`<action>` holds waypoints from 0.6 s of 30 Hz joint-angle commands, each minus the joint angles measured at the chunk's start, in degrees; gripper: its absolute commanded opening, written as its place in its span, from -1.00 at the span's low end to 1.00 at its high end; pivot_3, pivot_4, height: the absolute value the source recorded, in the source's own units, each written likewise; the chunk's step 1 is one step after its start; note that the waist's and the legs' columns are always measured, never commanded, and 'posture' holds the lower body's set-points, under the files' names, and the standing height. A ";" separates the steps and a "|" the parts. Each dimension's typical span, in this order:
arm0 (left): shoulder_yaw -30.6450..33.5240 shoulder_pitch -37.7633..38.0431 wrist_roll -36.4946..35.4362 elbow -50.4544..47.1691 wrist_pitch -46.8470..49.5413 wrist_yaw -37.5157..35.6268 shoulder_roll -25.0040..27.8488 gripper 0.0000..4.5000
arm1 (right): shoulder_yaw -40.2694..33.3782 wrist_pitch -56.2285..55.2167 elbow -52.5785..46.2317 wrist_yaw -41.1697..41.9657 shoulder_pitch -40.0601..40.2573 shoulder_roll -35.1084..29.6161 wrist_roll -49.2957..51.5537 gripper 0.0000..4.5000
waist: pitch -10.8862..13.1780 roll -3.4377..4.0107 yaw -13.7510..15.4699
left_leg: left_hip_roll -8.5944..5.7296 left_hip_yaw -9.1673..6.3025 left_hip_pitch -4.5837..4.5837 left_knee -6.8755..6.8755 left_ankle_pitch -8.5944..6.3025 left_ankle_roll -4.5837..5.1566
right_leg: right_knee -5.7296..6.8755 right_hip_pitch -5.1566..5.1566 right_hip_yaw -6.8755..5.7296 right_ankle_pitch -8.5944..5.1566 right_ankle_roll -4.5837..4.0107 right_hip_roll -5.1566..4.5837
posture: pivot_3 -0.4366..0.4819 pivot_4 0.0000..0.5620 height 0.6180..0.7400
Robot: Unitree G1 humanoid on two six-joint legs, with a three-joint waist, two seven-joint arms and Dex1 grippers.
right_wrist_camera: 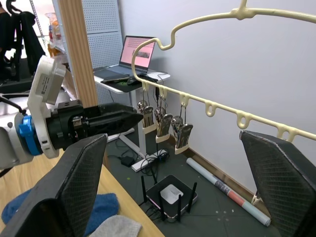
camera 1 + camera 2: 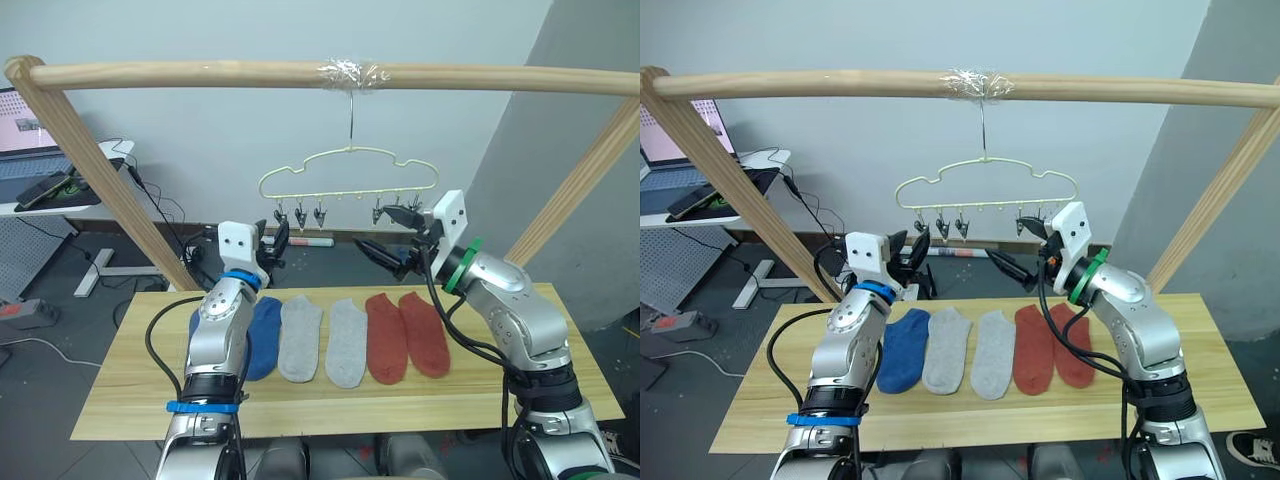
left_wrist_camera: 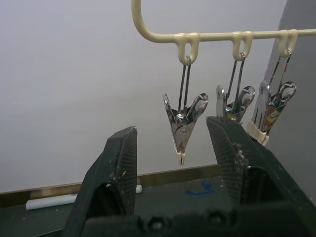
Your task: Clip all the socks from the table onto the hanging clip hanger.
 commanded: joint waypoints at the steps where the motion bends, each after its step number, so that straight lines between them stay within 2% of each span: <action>1: 0.36 -1.74 -0.05 -0.45 -2.10 -0.60 -0.12 0.09 | 0.02 0.12 -3.52 -0.47 -1.72 0.24 0.98 1.00 | 0.03 -0.01 -0.02 | 0.00 -0.01 0.00 0.00 0.00 0.00 | 0.00 0.00 -0.01 0.00 0.00 0.00 | -0.31 -0.59 1.00; 18: 0.72 -6.64 0.01 6.14 -6.08 -1.23 -0.40 0.09 | 0.30 2.20 -6.33 -0.23 -1.97 -0.20 1.94 1.00 | 0.05 -0.02 -1.45 | -0.01 -0.01 -0.02 0.01 0.00 0.00 | -0.01 0.00 -0.02 0.01 0.02 0.00 | -0.35 -0.63 1.00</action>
